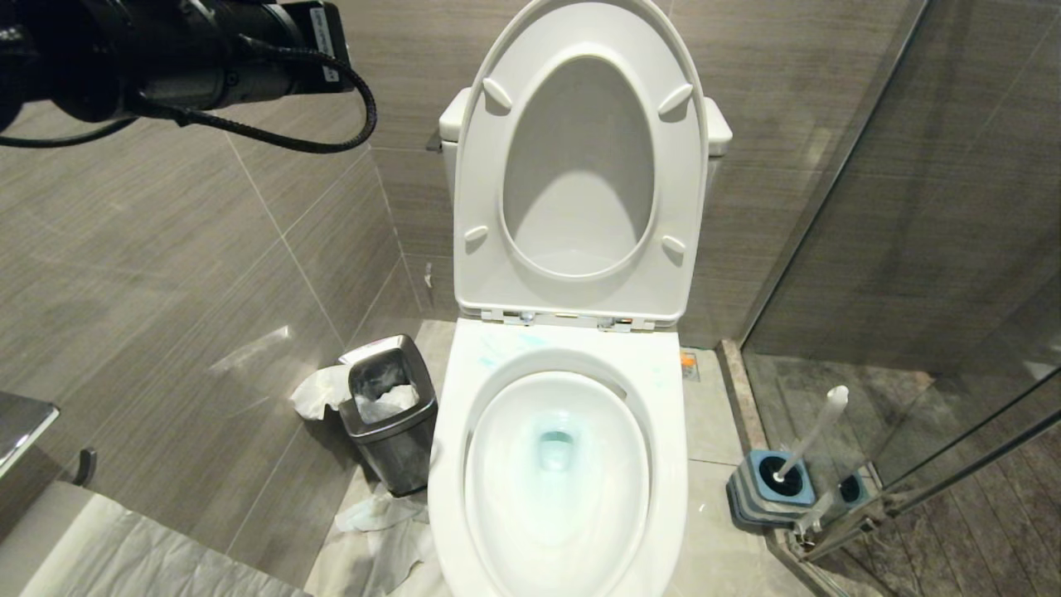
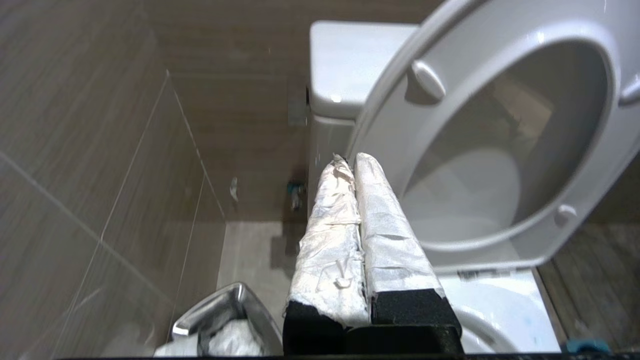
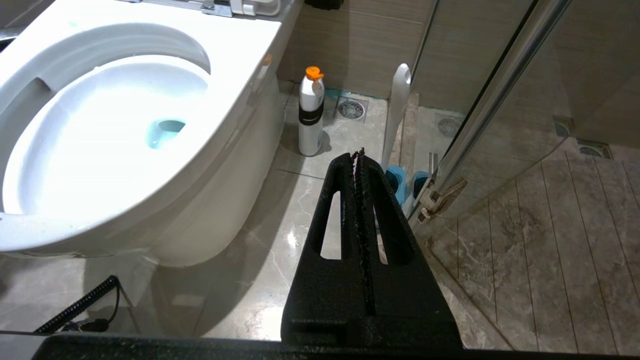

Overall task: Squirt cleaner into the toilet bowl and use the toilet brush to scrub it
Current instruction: Flush the toilet

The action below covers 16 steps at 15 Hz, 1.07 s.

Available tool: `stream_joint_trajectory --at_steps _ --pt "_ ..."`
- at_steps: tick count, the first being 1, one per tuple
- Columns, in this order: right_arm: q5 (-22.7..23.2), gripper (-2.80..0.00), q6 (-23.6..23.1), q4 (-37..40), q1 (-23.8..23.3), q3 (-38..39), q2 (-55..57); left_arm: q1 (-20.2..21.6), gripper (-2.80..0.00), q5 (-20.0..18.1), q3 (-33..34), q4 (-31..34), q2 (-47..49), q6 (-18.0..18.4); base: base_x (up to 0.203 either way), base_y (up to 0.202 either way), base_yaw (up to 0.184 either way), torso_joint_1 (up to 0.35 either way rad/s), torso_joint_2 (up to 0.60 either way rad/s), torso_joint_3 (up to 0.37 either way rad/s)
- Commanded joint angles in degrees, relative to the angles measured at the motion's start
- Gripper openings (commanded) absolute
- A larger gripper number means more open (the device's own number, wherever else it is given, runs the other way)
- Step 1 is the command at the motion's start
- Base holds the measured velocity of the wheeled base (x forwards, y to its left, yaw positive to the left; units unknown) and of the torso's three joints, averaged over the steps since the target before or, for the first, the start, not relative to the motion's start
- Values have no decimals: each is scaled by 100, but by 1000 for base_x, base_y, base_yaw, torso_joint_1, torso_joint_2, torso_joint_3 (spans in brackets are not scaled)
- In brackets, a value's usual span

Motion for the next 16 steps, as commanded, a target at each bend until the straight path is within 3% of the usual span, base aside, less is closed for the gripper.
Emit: stream_joint_trajectory --at_steps 1,4,9,13,16 --pt "2 -280 -5 0 2 1 7 43 -280 -11 -216 -519 508 0 0 0 0 0 0 0" --pt "2 -280 -5 0 2 1 7 48 -280 15 -635 -1106 1028 56 0 0 0 0 0 0" --pt "2 -280 -5 0 2 1 7 14 -280 -11 -651 -2307 1479 83 0 0 0 0 0 0" --pt "2 -280 -5 0 2 1 7 45 -280 24 -651 -2909 1595 168 0 0 0 0 0 0" --pt "2 -280 -5 0 2 1 7 130 -280 77 -651 -3473 1697 432 0 0 0 0 0 0"
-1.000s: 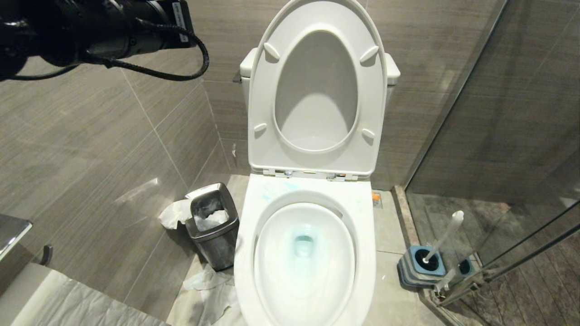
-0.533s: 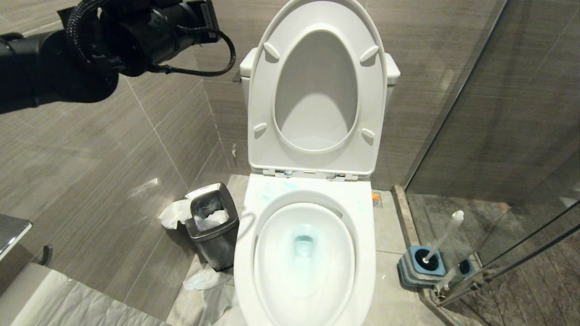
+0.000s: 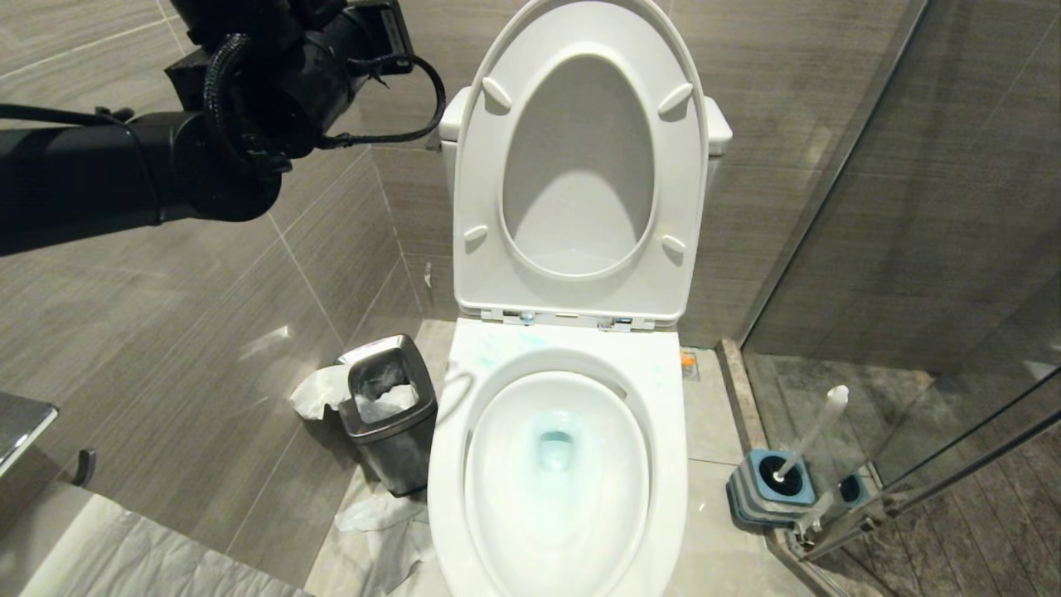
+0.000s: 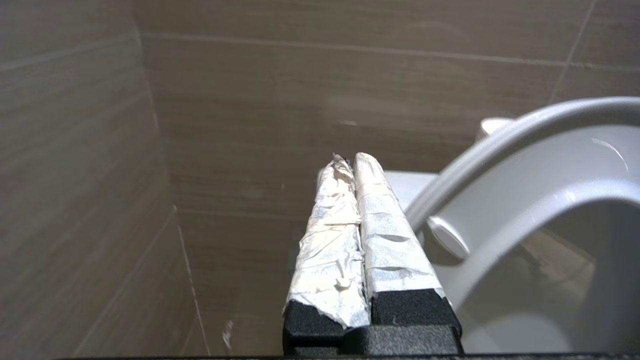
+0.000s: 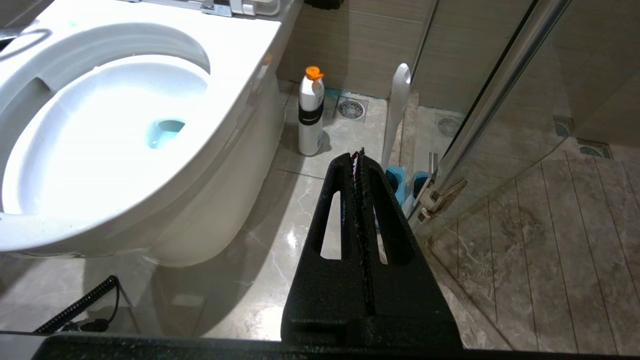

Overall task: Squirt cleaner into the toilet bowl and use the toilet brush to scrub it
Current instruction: Flush the toilet

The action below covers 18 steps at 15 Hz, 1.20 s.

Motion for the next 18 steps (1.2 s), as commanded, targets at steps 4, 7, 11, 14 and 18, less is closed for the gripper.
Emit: stream_joint_trajectory --at_steps 4,7,11,14,18 --pt "2 -280 -3 2 2 1 7 104 -280 330 1 -201 49 48 0 0 0 0 0 0" --pt "2 -280 -3 2 2 1 7 95 -280 456 1 -201 12 48 0 0 0 0 0 0" --pt "2 -280 -3 2 2 1 7 77 -280 544 1 -210 -45 48 0 0 0 0 3 -112" --pt "2 -280 -3 2 2 1 7 69 -280 553 1 -234 -87 48 0 0 0 2 1 -171" --pt "2 -280 -3 2 2 1 7 60 -280 553 1 -298 -107 57 0 0 0 3 3 -34"
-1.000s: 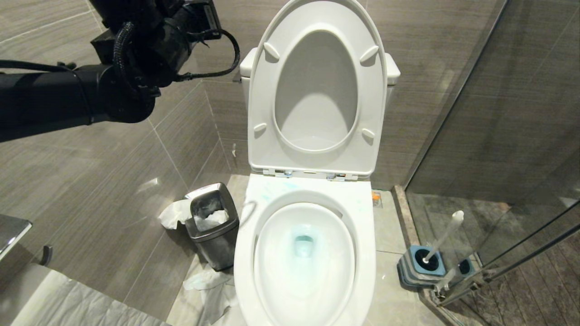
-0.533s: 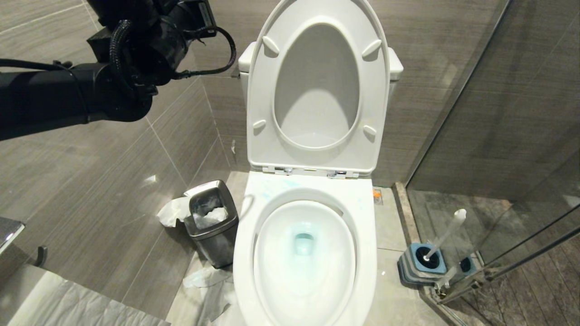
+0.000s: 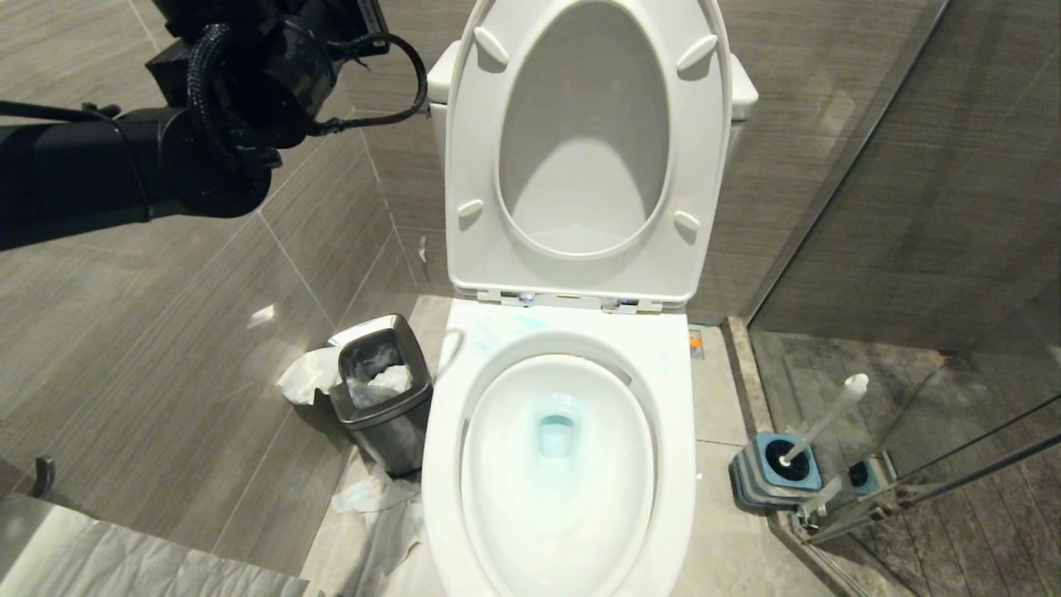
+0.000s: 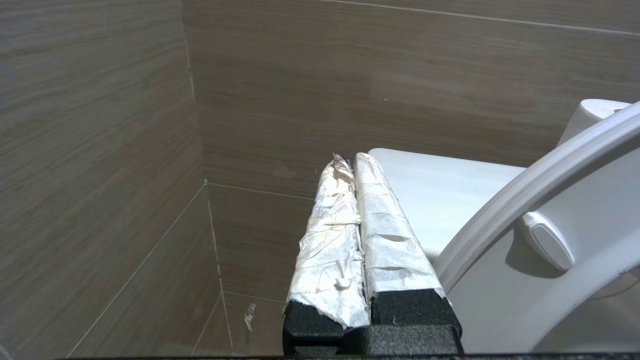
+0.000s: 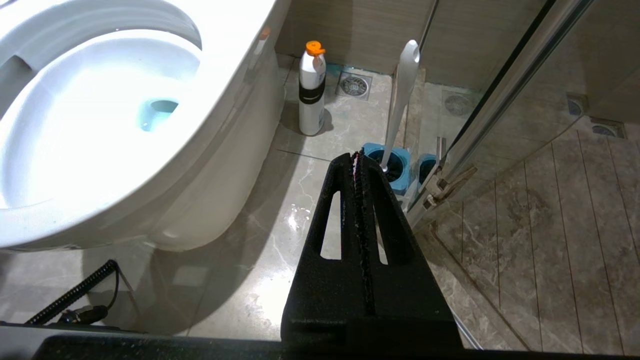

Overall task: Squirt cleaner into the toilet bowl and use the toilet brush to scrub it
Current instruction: Flush the toilet

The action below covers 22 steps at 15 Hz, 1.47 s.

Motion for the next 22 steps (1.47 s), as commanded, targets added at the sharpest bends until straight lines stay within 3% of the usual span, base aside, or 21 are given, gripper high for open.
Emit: stream_joint_trajectory --at_steps 1,14,22 --pt "4 -280 -5 0 2 1 5 -7 -280 14 -1 -23 -48 4 0 0 0 0 0 0" --pt "4 -280 -5 0 2 1 5 266 -280 -47 -36 180 -311 142 0 0 0 2 2 -149" --pt "4 -280 -5 0 2 1 5 239 -280 -83 -36 -675 -395 327 0 0 0 3 4 -156"
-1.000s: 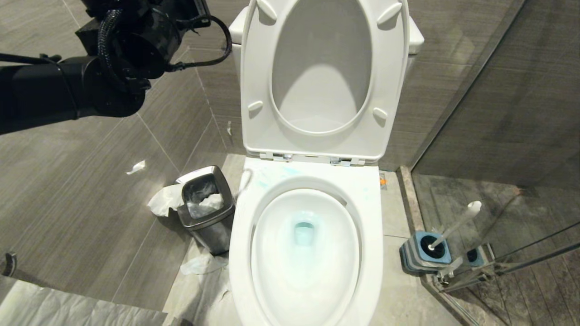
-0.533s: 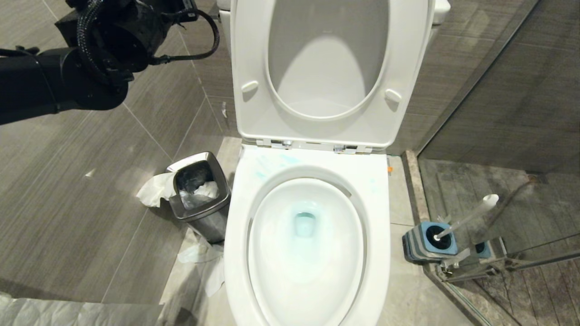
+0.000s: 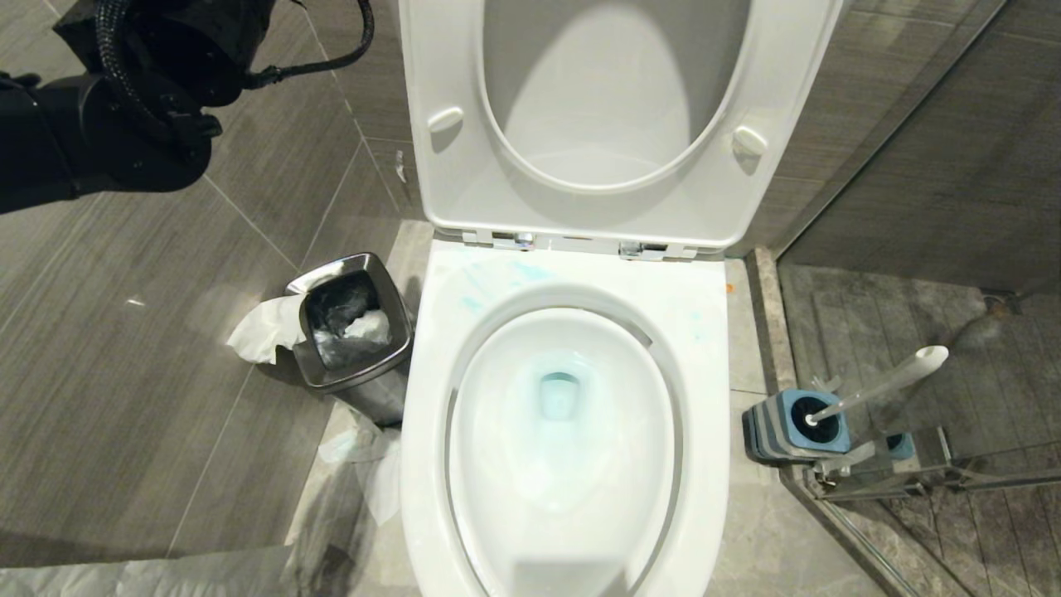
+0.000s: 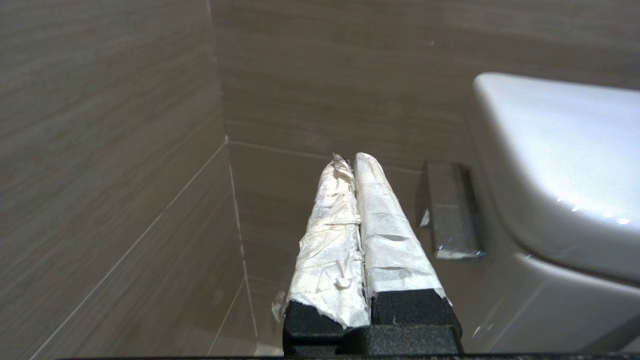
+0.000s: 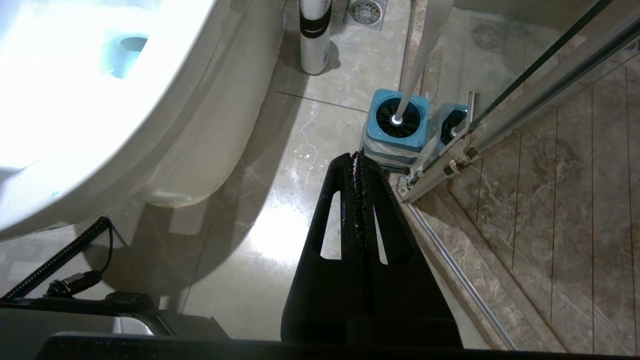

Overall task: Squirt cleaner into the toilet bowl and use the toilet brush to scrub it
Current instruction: Flush the toilet

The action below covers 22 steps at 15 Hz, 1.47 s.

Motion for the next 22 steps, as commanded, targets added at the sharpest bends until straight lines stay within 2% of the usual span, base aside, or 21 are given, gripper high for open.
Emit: stream_joint_trajectory --at_steps 1,11,19,22 --pt "3 -280 -3 2 2 1 5 -23 -280 11 0 -81 -86 14 0 0 0 0 0 0" --pt "3 -280 -3 2 2 1 5 -67 -280 -15 0 -231 -285 31 0 0 0 1 3 -139" --pt "3 -280 -3 2 2 1 5 -242 -280 -33 9 -189 -565 102 0 0 0 1 0 -5" --pt "3 -280 -3 2 2 1 5 -340 -280 -112 3 42 -575 102 0 0 0 0 0 0"
